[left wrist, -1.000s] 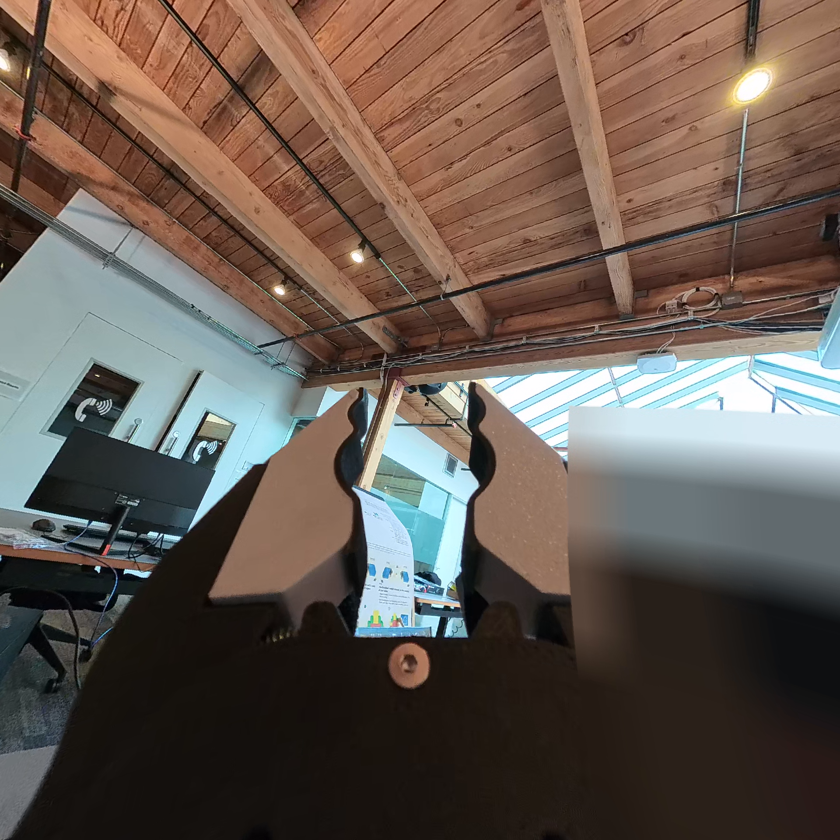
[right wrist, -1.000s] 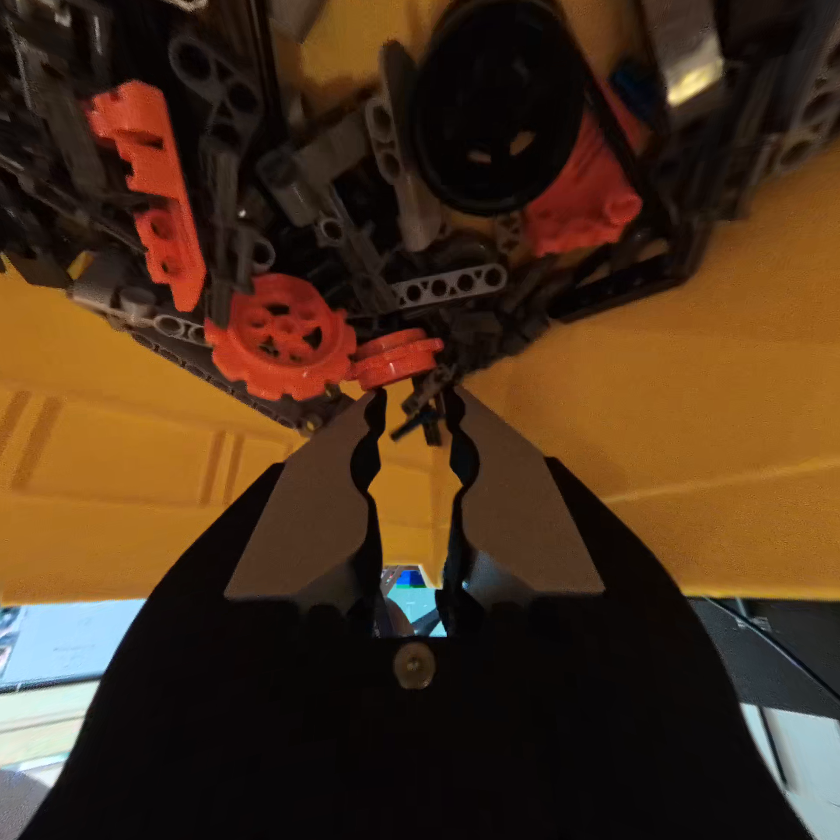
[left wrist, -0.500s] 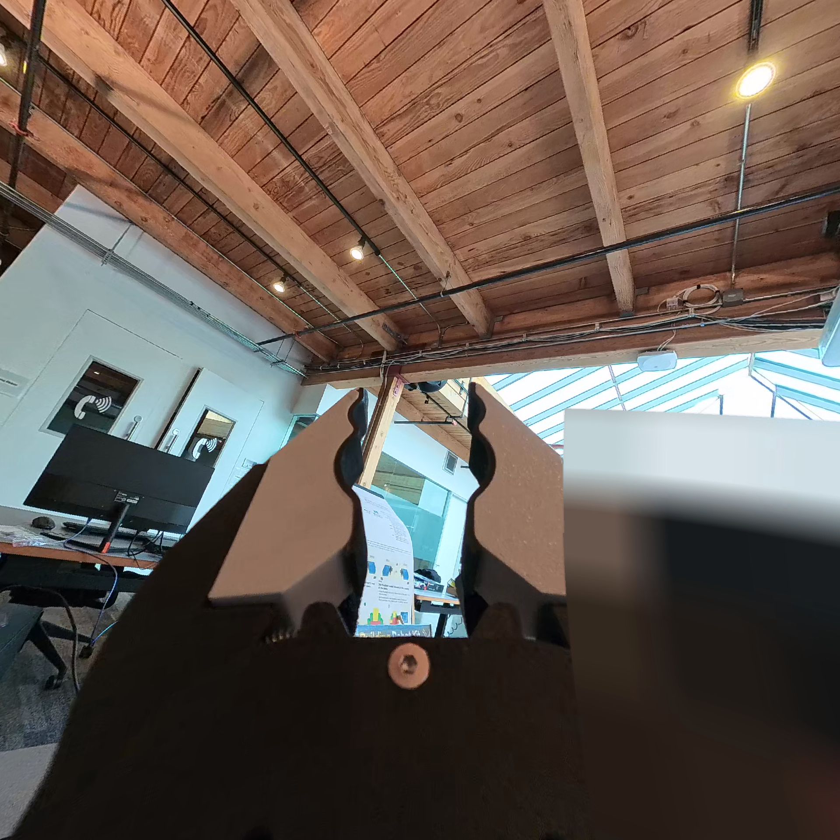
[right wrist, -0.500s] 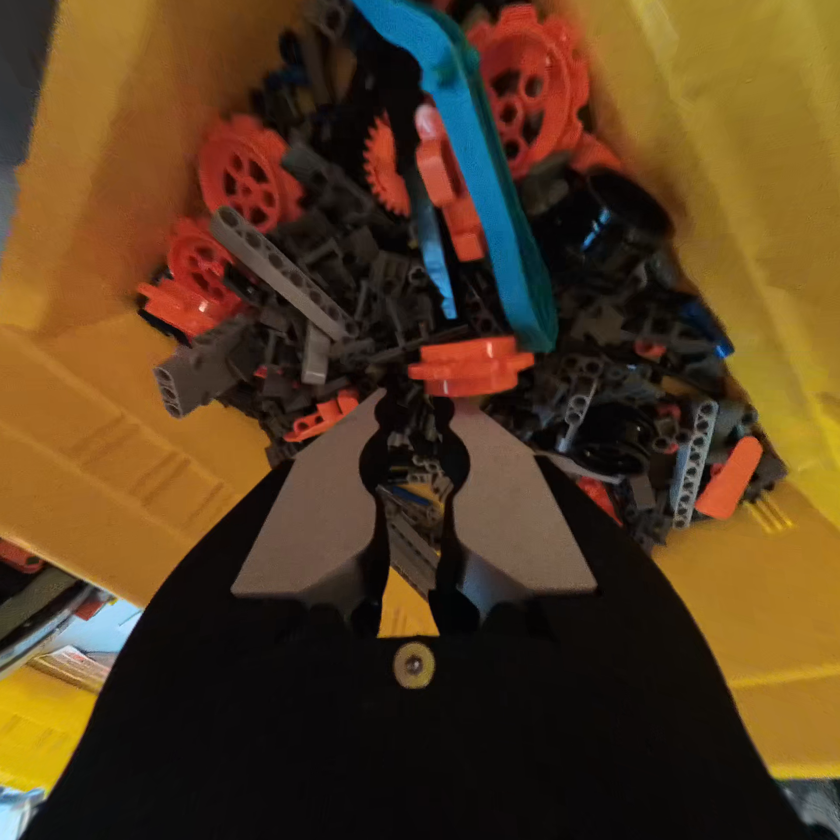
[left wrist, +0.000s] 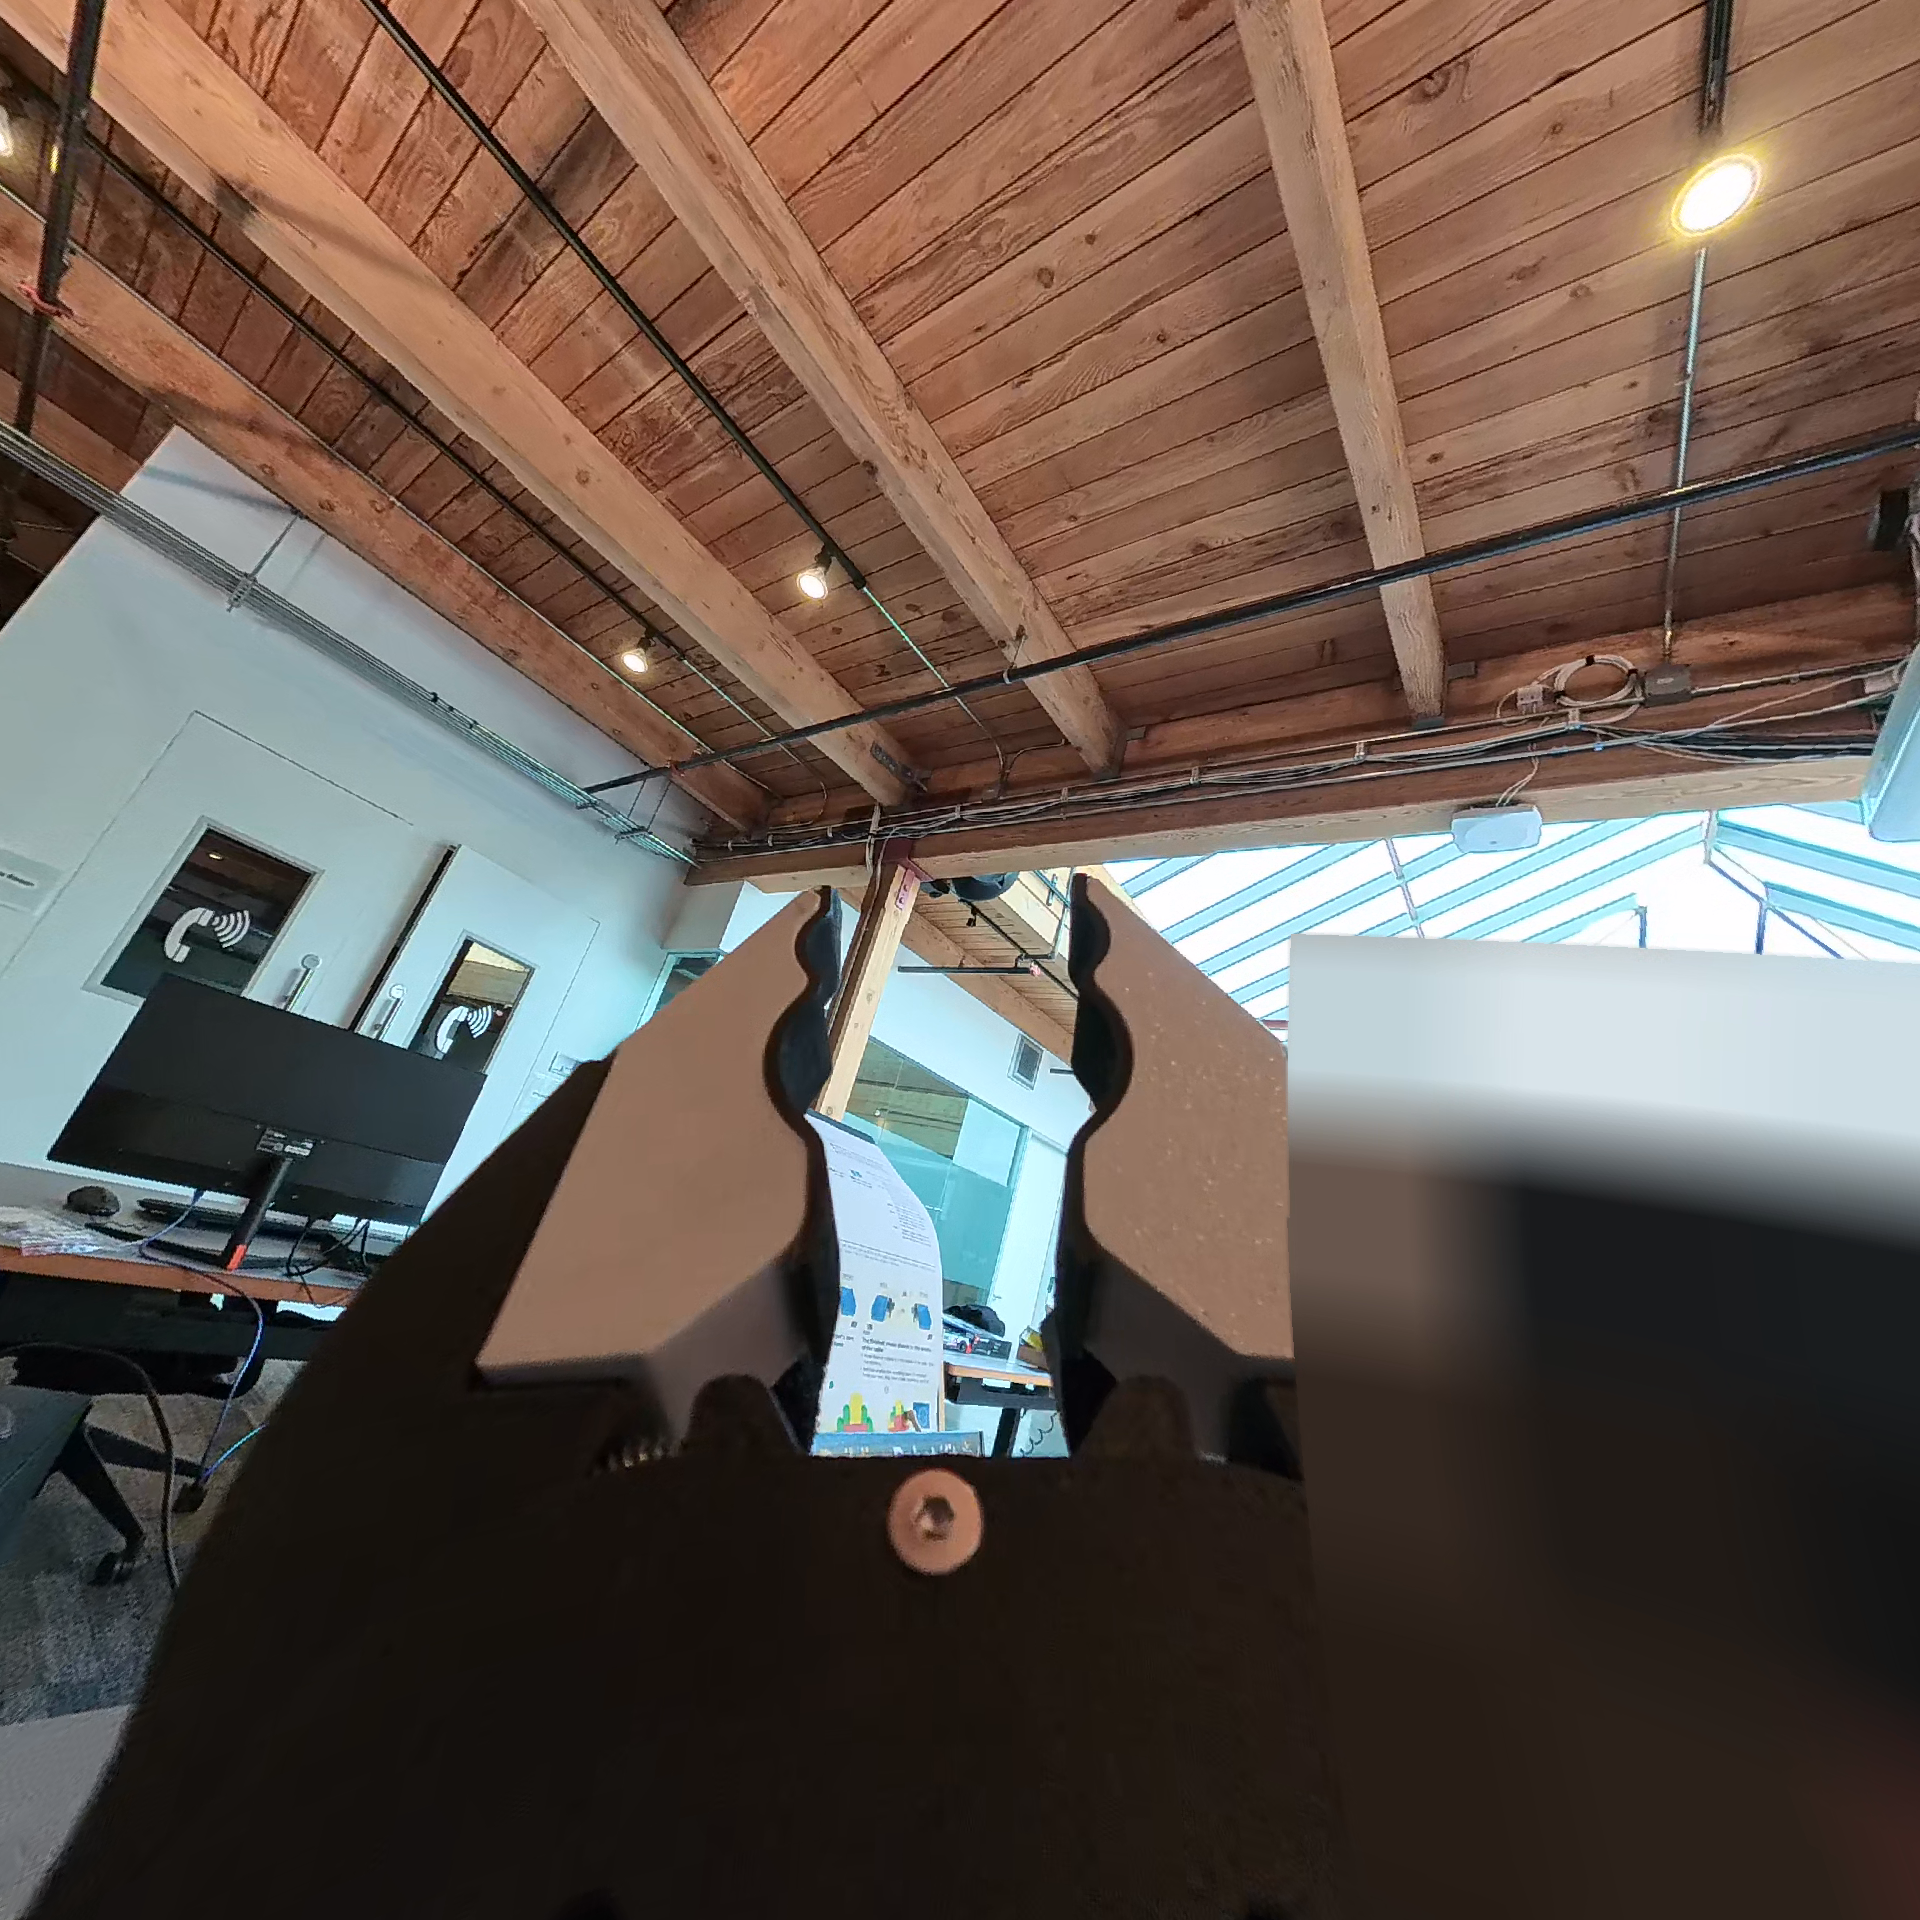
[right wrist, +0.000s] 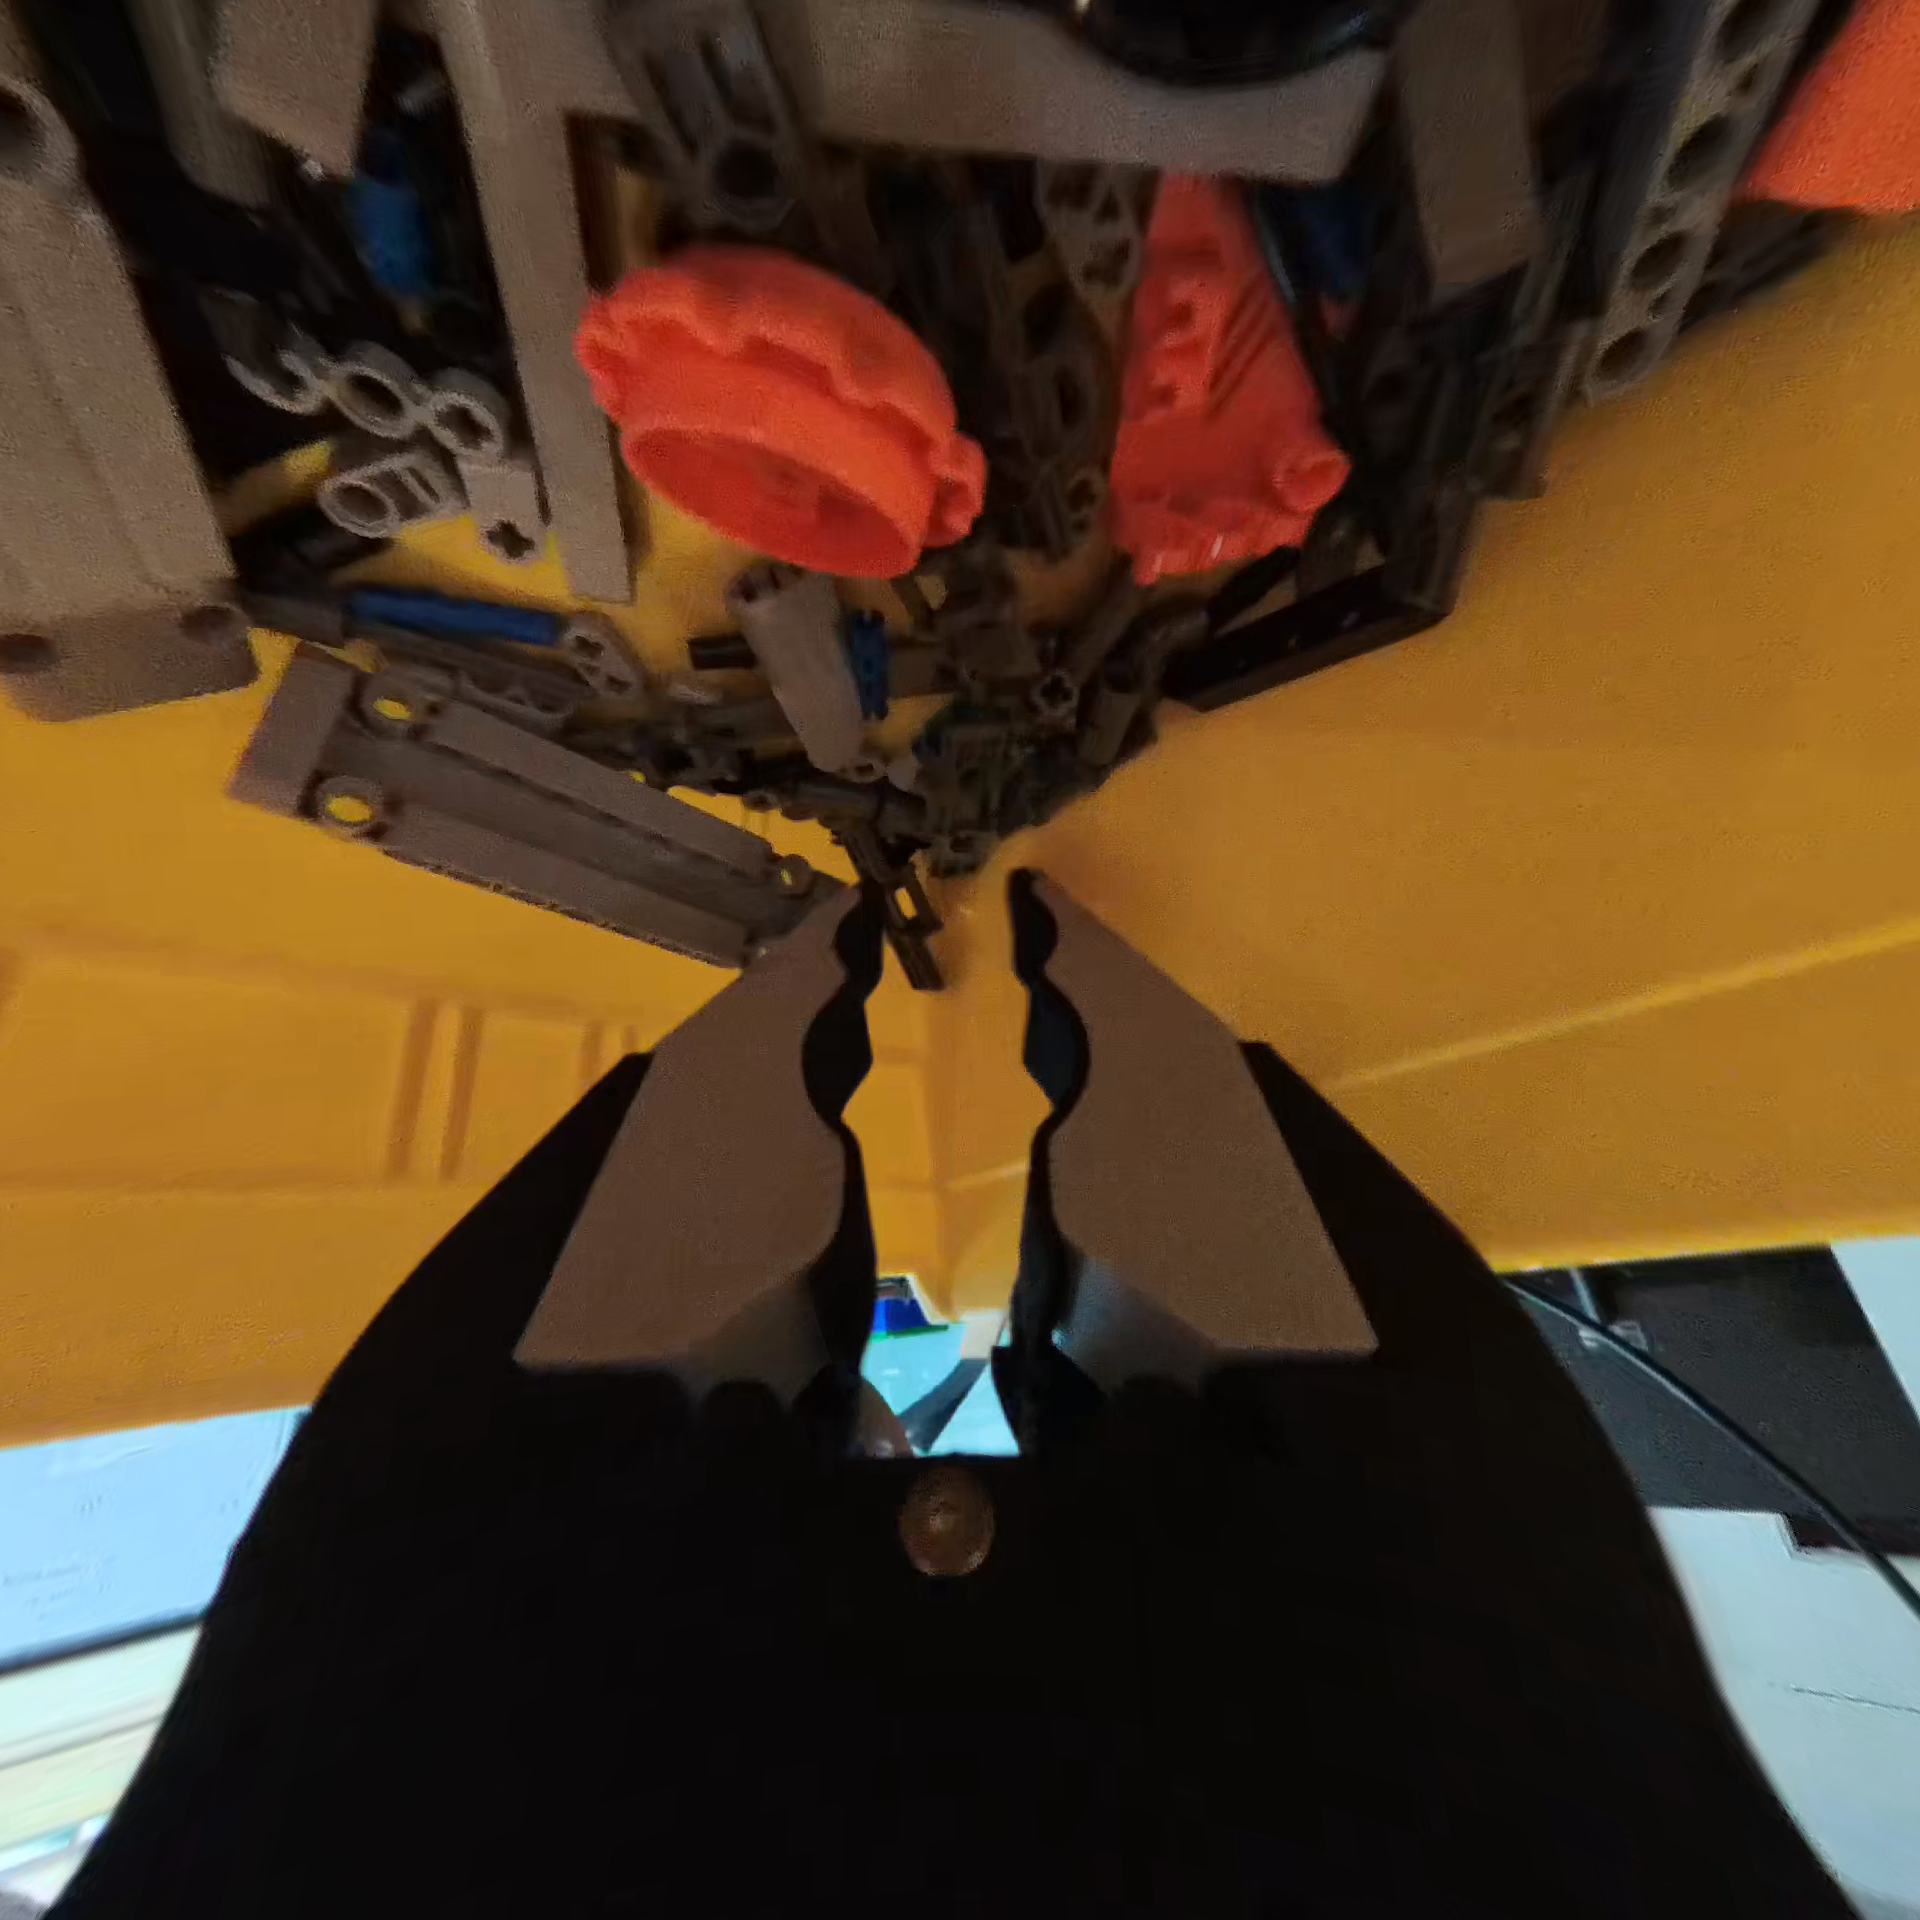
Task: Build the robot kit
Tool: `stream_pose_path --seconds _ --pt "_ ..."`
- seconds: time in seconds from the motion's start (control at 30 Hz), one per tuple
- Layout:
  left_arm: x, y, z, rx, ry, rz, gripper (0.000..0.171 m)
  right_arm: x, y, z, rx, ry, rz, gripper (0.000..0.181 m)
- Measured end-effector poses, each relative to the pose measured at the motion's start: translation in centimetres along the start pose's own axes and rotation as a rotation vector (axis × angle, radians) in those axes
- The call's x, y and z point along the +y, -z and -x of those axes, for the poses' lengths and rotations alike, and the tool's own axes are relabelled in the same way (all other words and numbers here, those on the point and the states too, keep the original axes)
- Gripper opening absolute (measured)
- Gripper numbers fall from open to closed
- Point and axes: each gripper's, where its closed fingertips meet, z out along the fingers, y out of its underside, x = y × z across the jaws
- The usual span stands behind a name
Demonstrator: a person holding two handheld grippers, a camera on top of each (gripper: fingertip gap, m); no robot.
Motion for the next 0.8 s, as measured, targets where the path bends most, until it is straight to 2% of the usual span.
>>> stream_pose_path --seconds 0.17,0.43,0.57,0.67,0.8 --pt "0.1 -0.1 0.0 0.000 0.001 0.003 0.042 -0.5 -1.5 1.0 -0.063 0.000 0.037 0.022" --pt "0.2 -0.1 0.0 0.001 0.004 0.005 0.042 -4.5 1.6 4.9 -0.268 0.009 -0.233 0.014" --pt "0.3 -0.2 -0.1 0.002 -0.001 0.006 0.042 -6.7 3.0 5.2 -0.230 0.066 -0.305 0.018" --pt "0.4 -0.2 0.0 0.003 0.003 0.011 0.042 -7.1 3.6 4.9 -0.216 0.087 -0.319 0.023" --pt "0.4 -0.3 -0.1 0.004 0.001 0.014 0.042 -6.8 4.6 2.0 -0.173 -0.002 -0.359 0.026"
